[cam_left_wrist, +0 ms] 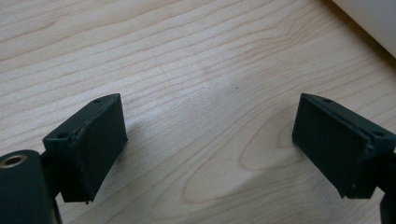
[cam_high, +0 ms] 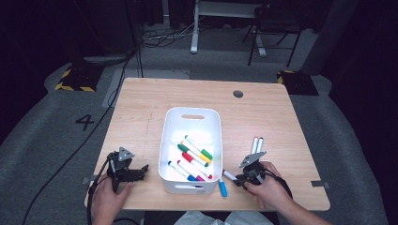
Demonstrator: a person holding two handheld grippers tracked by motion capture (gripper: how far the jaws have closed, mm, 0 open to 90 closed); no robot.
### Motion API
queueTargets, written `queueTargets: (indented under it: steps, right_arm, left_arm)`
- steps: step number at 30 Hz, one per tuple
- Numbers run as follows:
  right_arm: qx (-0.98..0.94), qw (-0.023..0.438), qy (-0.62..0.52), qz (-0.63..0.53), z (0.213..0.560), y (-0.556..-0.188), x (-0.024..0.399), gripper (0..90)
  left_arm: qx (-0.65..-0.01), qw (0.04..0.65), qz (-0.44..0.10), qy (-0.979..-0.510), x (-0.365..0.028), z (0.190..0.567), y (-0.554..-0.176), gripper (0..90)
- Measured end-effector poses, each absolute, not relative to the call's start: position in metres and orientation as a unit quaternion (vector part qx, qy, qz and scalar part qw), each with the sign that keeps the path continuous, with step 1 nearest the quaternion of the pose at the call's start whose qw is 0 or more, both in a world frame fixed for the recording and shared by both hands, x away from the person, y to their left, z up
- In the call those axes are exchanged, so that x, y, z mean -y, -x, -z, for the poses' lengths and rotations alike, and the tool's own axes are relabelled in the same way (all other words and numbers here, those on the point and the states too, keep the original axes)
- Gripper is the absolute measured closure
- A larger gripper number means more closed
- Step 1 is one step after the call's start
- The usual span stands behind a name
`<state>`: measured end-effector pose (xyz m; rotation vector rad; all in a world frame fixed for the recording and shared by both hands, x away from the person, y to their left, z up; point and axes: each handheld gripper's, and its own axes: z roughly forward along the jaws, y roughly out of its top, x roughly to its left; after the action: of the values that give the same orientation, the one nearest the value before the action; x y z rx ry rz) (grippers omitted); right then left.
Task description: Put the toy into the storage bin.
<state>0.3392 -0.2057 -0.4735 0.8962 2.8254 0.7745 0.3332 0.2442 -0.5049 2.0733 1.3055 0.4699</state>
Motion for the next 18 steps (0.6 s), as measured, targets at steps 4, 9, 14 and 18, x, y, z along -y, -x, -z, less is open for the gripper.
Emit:
queueTargets:
  steps: [4,9,14,18]
  right_arm:
    - [-0.919,0.043,-0.299,-0.252,0.474,-0.339,0.204,76.3]
    - [-0.916,0.042,-0.306,-0.256,0.474,-0.34,0.203,76.5]
    - [-0.912,0.04,-0.308,-0.266,0.468,-0.341,0.205,76.6]
    - [-0.912,0.038,-0.308,-0.269,0.46,-0.342,0.208,76.6]
  left_arm:
    - [-0.496,0.318,-0.179,-0.788,-0.244,0.505,-0.333,10.3]
    - [-0.496,0.318,-0.179,-0.788,-0.244,0.505,-0.333,10.3]
    - [-0.497,0.318,-0.178,-0.788,-0.244,0.505,-0.333,10.3]
    - [-0.496,0.318,-0.179,-0.788,-0.244,0.505,-0.333,10.3]
